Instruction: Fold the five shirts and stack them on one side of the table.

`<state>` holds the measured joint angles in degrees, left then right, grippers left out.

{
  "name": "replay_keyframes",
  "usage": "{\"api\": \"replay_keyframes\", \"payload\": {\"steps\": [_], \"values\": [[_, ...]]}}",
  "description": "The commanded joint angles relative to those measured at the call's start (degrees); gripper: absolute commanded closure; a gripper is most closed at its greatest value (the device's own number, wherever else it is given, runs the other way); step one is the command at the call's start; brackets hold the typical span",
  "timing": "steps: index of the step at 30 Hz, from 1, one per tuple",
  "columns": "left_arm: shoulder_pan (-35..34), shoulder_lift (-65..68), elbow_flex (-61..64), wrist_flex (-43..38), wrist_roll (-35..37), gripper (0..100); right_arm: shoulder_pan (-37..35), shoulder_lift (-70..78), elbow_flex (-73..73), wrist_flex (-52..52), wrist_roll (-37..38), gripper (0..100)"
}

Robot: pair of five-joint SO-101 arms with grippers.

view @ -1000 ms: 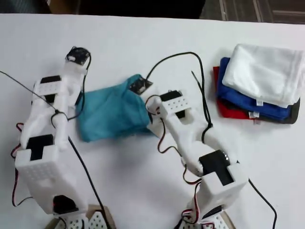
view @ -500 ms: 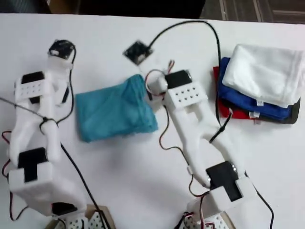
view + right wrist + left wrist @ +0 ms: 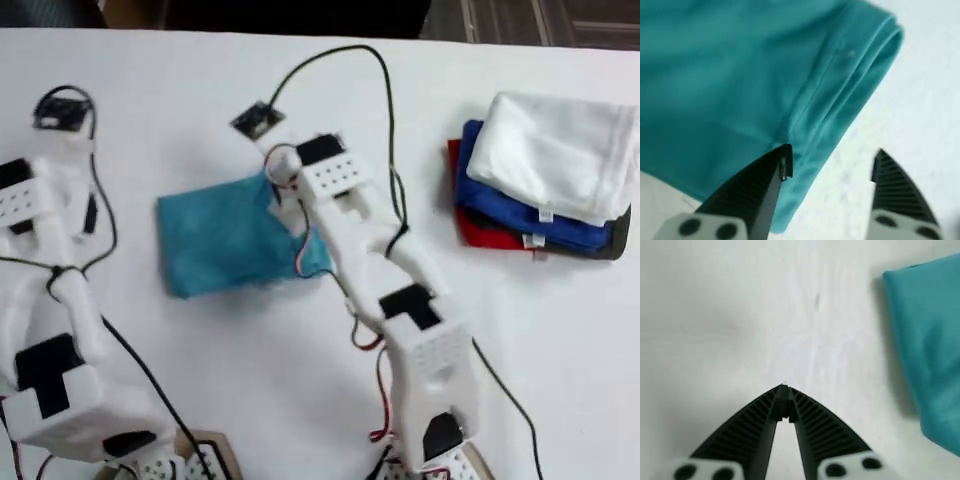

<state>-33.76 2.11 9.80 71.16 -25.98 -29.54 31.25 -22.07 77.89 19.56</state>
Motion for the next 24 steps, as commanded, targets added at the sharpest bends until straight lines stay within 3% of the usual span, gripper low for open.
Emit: {"api": "replay_keyframes", "payload": {"steps": [1, 7, 24], "values": [[-1.85, -3.43, -0.22, 0.62, 0.18, 97, -0.48, 1.45, -9.76, 1.80, -5.45, 71.1], [-2.73, -3.43, -0.13, 0.62, -1.58, 97, -1.63, 7.78, -19.08, 6.64, -12.13, 71.6], [-5.27, -3.43, -0.13, 0.62, -2.90, 97, -3.12, 22.90, -19.87, 11.91, -11.96, 71.3]]}}
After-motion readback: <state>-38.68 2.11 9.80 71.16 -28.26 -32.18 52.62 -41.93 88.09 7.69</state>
